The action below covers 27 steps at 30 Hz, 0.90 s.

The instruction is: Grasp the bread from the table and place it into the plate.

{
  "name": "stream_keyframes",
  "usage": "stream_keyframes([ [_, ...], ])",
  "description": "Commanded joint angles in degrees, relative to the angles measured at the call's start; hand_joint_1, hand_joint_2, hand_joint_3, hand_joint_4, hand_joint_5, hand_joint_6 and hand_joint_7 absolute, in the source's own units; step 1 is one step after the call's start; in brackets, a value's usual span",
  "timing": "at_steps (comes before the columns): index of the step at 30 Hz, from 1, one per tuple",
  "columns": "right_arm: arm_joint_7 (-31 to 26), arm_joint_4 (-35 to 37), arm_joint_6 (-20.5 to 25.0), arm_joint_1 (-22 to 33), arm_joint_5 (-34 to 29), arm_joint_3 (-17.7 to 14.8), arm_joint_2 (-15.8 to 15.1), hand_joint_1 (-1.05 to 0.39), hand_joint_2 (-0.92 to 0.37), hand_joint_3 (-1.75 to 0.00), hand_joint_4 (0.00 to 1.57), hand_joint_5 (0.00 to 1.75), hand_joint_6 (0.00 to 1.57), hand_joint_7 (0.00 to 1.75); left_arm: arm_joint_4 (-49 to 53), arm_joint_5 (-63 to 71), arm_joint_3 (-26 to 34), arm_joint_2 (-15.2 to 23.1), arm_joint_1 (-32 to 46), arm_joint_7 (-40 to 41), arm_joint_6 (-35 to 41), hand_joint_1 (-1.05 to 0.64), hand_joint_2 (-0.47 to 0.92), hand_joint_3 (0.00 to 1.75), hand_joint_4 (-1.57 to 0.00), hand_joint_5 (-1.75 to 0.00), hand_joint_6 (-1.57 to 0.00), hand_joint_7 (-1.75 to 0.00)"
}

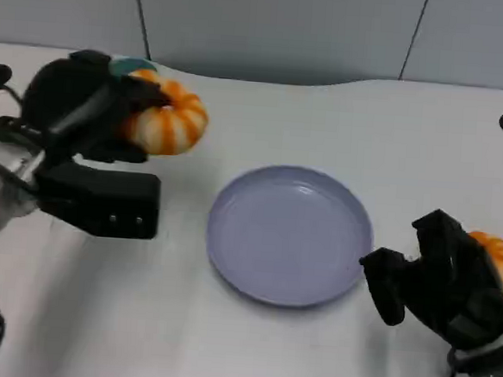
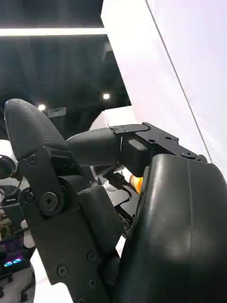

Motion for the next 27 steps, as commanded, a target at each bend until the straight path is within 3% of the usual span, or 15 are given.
stream_keyframes([
  [1,-1.40,-1.07,-0.46,0.08,-0.53,0.66,-0.18,-0.37,-0.91,-0.01,0.83,1.75,0.64,1.75,-0.61,2.17,-2.90,-4.33,-1.17,2.30,-2.52,-0.32,0.91,0.02,-0.68,-1.16,-0.95,-0.44],
  [6,-1.24,-1.57,-0.28,0.17,-0.67,1.14,0.42,-0.38,-0.91,0.00,0.83,1.75,0.65,1.75,-0.27,4.45,-5.83,-8.05,-1.72,4.36,-3.47,-0.33,0.89,0.00,-0.67,-1.21,-0.94,-0.48],
  [13,-2.98,-4.01,4.75,0.93,-0.92,2.82,0.07,-0.39,-0.89,0.00,0.84,1.75,0.68,1.66,0.26,3.28,-5.38,-9.46,-1.70,2.53,-5.61,-0.32,0.89,0.01,-0.65,-1.23,-0.89,-0.46],
  [15,-2.82,-4.52,3.88,0.98,-0.98,2.86,0.18,-0.40,-0.89,0.00,0.83,1.75,0.70,1.56,0.61,1.59,-4.27,-10.09,-1.58,-1.69,-5.58,-0.40,0.88,0.01,-0.44,-1.17,-0.72,-0.40],
  [16,-2.65,-4.51,3.77,0.91,-0.88,2.81,0.18,-0.39,-0.89,0.00,0.83,1.75,0.70,1.54,0.65,0.97,-3.90,-10.28,-1.52,-3.16,-5.53,-0.52,0.85,0.00,-0.20,-1.14,-0.54,-0.34],
  [17,-2.57,-4.48,3.83,0.87,-0.78,2.78,0.18,-0.39,-0.89,0.00,0.83,1.75,0.70,1.54,0.59,0.65,-3.69,-10.33,-1.47,-3.95,-5.48,-0.57,0.83,0.00,-0.10,-1.14,-0.46,-0.31],
  [21,-2.51,-4.47,3.85,0.86,-0.69,2.80,0.17,-0.39,-0.90,0.00,0.83,1.75,0.70,1.53,0.27,0.24,-3.22,-10.33,-1.34,-5.11,-5.41,-0.63,0.82,0.00,0.00,-1.13,-0.38,-0.29],
  [22,-2.71,-4.49,3.43,1.02,-0.59,2.63,0.37,-0.39,-0.90,0.00,0.83,1.75,0.70,1.55,0.22,-0.79,-2.51,-10.11,-1.42,-8.01,-5.22,-0.70,0.84,0.01,0.00,-0.91,-0.32,-0.26],
  [23,-2.85,-4.50,3.10,1.15,-0.51,2.49,0.53,-0.39,-0.90,0.00,0.83,1.75,0.68,1.60,0.13,-1.66,-1.98,-9.93,-1.46,-10.31,-5.07,-0.85,0.88,0.02,0.00,-0.47,-0.17,-0.20],
  [24,-2.66,-4.22,2.80,0.99,-0.73,2.57,0.37,-0.40,-0.90,0.00,0.83,1.75,0.67,1.62,-0.08,-2.42,-1.51,-9.68,-1.48,-12.13,-5.15,-0.93,0.90,0.02,0.00,-0.24,-0.09,-0.17],
  [25,-2.50,-3.99,2.62,0.84,-0.91,2.66,0.23,-0.40,-0.90,0.00,0.83,1.75,0.66,1.67,-0.30,-2.88,-1.12,-9.52,-1.45,-13.32,-5.22,-0.98,0.91,0.03,0.00,-0.10,-0.05,-0.15],
  [27,-2.21,-3.62,2.59,0.60,-0.92,2.70,0.12,-0.40,-0.90,0.00,0.83,1.75,0.66,1.65,-0.79,-3.18,-0.81,-9.33,-1.32,-13.99,-5.33,-1.00,0.92,0.03,0.00,-0.02,-0.02,-0.14],
])
